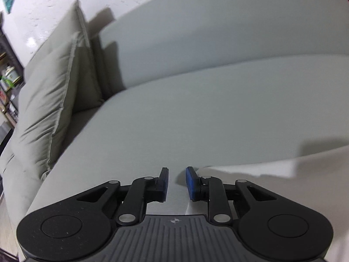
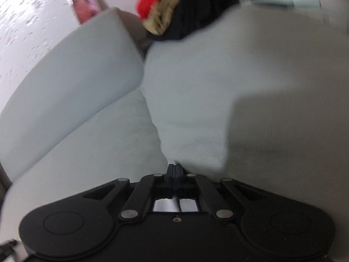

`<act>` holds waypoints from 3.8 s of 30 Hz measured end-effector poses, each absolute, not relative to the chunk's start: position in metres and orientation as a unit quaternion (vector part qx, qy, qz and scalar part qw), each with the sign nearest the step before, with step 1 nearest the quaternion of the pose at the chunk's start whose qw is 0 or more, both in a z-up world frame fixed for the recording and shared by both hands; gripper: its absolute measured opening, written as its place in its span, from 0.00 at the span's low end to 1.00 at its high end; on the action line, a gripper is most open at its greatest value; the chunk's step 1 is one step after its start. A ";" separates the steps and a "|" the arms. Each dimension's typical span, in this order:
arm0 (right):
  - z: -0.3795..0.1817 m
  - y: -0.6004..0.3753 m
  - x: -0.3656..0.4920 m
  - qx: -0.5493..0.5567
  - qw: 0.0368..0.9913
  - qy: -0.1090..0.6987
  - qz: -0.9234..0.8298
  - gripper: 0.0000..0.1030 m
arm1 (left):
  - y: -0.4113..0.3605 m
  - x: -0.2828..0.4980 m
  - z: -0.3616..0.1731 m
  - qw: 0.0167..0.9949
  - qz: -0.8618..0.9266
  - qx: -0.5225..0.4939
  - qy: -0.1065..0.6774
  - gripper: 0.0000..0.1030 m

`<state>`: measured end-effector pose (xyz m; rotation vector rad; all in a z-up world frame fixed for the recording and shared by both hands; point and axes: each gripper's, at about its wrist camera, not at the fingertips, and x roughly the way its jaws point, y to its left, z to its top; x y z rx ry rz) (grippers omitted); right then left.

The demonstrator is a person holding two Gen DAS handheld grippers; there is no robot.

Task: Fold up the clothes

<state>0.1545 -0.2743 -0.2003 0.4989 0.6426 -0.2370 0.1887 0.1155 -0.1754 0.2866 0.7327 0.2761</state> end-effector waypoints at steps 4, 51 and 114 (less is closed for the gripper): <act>-0.184 -0.260 0.140 0.242 0.921 0.303 -0.048 0.15 | 0.109 0.174 -0.162 0.934 0.083 0.108 0.330 0.41; -0.178 -0.278 0.022 0.239 0.860 0.442 -0.088 0.00 | 0.128 0.035 -0.149 0.877 0.042 0.065 0.475 0.34; -0.215 -0.281 -0.084 0.621 0.689 0.371 0.041 0.37 | 0.061 -0.028 -0.125 0.912 -0.105 0.063 0.392 0.41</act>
